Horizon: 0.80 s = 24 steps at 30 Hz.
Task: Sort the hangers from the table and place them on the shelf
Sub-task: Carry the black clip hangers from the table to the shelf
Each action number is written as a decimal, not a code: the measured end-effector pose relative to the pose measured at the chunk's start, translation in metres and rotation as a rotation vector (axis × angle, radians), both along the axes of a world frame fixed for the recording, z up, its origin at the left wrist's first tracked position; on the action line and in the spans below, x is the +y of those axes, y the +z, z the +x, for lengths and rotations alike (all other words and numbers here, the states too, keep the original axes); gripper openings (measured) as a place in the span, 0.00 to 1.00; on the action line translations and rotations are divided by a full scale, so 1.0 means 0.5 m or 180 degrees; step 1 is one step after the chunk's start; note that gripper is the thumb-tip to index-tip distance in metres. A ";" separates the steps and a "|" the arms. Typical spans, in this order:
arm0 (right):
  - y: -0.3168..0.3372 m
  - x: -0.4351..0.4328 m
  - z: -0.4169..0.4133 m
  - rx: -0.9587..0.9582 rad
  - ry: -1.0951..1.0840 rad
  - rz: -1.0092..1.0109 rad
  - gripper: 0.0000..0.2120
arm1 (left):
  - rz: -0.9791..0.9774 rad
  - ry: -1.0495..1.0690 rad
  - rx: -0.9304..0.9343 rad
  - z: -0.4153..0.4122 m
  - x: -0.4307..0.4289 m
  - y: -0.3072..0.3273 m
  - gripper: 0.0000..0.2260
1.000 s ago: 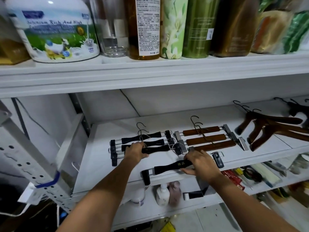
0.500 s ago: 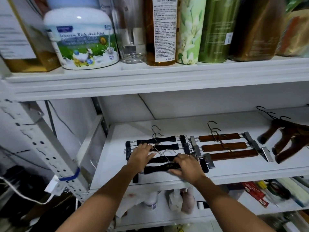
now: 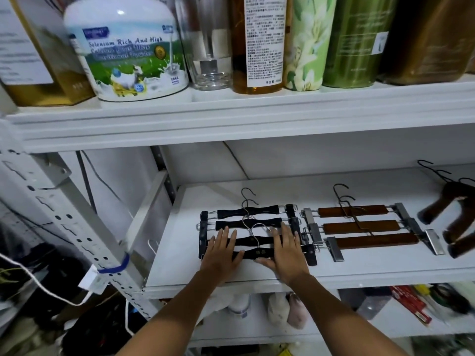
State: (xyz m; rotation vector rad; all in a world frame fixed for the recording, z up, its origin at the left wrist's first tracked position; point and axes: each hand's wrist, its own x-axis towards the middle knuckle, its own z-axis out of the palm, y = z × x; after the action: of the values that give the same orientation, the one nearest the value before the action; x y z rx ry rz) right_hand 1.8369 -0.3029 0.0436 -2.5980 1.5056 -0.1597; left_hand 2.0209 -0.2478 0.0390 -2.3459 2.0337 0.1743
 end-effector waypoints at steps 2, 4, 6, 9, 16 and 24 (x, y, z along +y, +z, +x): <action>0.004 -0.007 0.008 0.0148 -0.0051 0.0181 0.65 | 0.0058 -0.0007 0.0045 0.004 -0.007 -0.002 0.30; 0.009 -0.016 0.017 0.0273 -0.0086 0.0281 0.67 | 0.0109 -0.0009 0.0118 0.009 -0.015 0.000 0.28; 0.008 -0.024 0.022 0.0313 -0.0135 0.0322 0.68 | 0.0162 -0.0024 0.0149 0.016 -0.026 0.000 0.29; 0.006 -0.037 0.033 0.0280 -0.0159 0.0318 0.69 | 0.0138 -0.0032 0.0101 0.027 -0.042 -0.006 0.30; 0.001 -0.077 0.052 0.0265 -0.0184 0.0372 0.69 | 0.0008 -0.0084 0.0218 0.043 -0.074 -0.009 0.56; 0.024 -0.082 0.047 0.0277 -0.0175 0.0689 0.54 | 0.0061 -0.0189 0.0392 0.046 -0.071 0.010 0.53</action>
State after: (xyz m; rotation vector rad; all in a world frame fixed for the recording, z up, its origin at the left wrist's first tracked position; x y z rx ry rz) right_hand 1.8603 -0.3440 0.0558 -2.4231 1.5289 0.1067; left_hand 2.0438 -0.2832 0.0442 -2.3147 2.1420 0.3429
